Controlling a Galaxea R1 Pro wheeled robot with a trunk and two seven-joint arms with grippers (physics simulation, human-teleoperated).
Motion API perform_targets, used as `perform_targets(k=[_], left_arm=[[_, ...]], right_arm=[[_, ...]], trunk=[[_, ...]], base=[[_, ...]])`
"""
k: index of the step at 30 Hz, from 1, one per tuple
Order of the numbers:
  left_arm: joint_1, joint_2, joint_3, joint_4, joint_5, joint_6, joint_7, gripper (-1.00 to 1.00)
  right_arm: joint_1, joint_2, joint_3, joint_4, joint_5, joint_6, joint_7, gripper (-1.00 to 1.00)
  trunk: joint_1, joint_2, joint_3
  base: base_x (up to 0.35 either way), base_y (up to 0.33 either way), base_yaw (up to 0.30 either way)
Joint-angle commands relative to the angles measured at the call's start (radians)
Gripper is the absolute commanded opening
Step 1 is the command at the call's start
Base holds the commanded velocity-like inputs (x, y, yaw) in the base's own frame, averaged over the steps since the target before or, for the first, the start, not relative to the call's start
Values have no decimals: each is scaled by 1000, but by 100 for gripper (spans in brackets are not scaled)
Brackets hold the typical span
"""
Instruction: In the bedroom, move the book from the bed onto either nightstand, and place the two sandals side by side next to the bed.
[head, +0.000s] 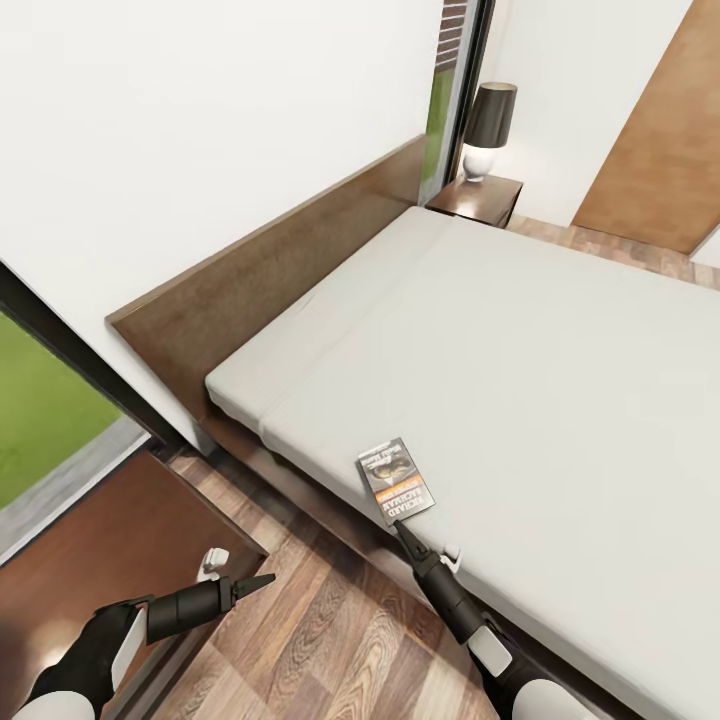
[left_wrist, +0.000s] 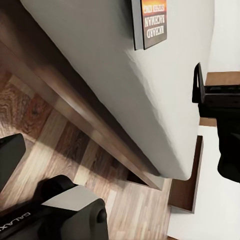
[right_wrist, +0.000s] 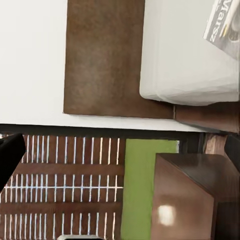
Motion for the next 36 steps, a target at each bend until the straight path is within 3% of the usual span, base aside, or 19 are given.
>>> perform_targets(k=[1,15,36], left_arm=[[-1,-1,3,0,-3,11,-5,100],[-1,-1,3,0,-2,10,-5,100],[-1,-2,3,0,-3,11,-5,100]], right_arm=[[0,0,3,0,-8,-1,2,100],[0,0,0,0,-10,-11,2,100],[0,0,0,0,-10,-11,2,100]], trunk=[[0,0,-1],[0,0,-1],[81,-147,-66]], base=[[0,0,0],[0,0,0],[0,0,0]])
